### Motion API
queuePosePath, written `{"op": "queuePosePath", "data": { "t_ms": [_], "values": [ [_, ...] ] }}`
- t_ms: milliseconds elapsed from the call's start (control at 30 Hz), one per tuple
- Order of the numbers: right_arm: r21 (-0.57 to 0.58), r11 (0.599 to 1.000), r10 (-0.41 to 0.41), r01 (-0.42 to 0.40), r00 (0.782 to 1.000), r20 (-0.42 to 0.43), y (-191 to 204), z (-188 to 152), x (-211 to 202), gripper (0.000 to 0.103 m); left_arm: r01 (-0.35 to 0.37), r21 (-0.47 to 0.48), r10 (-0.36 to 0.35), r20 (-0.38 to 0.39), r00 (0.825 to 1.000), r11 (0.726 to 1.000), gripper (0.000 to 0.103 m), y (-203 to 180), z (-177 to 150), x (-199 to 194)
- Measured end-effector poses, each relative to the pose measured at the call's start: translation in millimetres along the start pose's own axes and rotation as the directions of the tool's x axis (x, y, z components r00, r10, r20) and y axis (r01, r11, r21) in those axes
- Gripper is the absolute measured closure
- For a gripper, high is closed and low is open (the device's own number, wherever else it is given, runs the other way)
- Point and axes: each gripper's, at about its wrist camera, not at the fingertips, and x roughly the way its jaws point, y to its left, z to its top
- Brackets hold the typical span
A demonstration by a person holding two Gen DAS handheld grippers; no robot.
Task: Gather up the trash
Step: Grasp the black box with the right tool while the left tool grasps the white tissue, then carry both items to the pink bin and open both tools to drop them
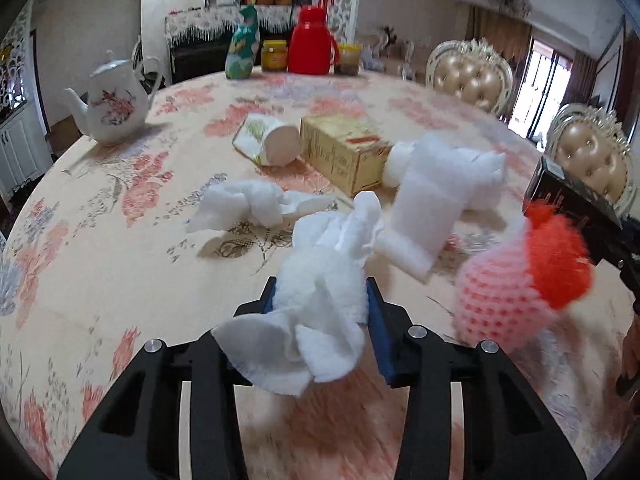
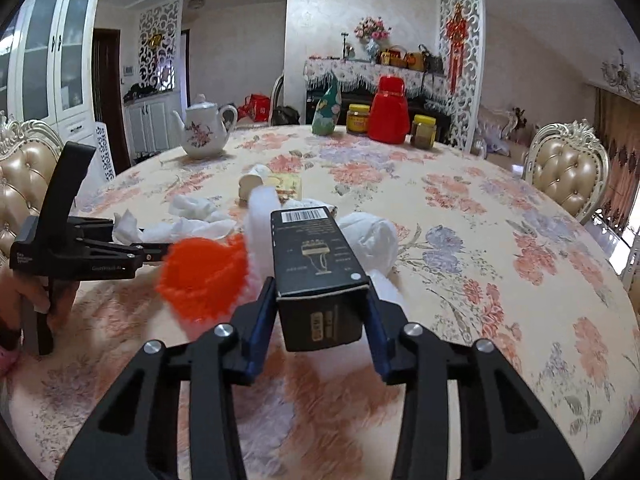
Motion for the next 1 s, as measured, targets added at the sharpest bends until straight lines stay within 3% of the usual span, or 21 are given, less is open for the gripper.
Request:
{"op": "queuePosePath", "data": {
  "t_ms": [233, 667, 1000],
  "values": [
    [0.063, 0.997, -0.036, 0.033, 0.998, 0.042, 9.0, -13.9, -44.3, 0.063, -0.001, -0.015, 0.003, 0.111, 0.994, 1.000, 0.063, -14.5, -25.9, -52.2],
    [0.167, 0.985, -0.049, 0.036, 0.996, 0.075, 23.1, -48.5, -100.9, 0.063, 0.054, -0.007, -0.050, 0.272, 0.961, 0.999, 0.063, -58.8, -72.6, -122.5],
    [0.201, 0.976, -0.099, 0.080, 0.991, 0.085, 24.1, -64.3, -121.2, 0.063, 0.093, 0.052, -0.105, 0.310, 0.945, 0.994, 0.063, -101.5, -92.5, -141.3]
  ]
}}
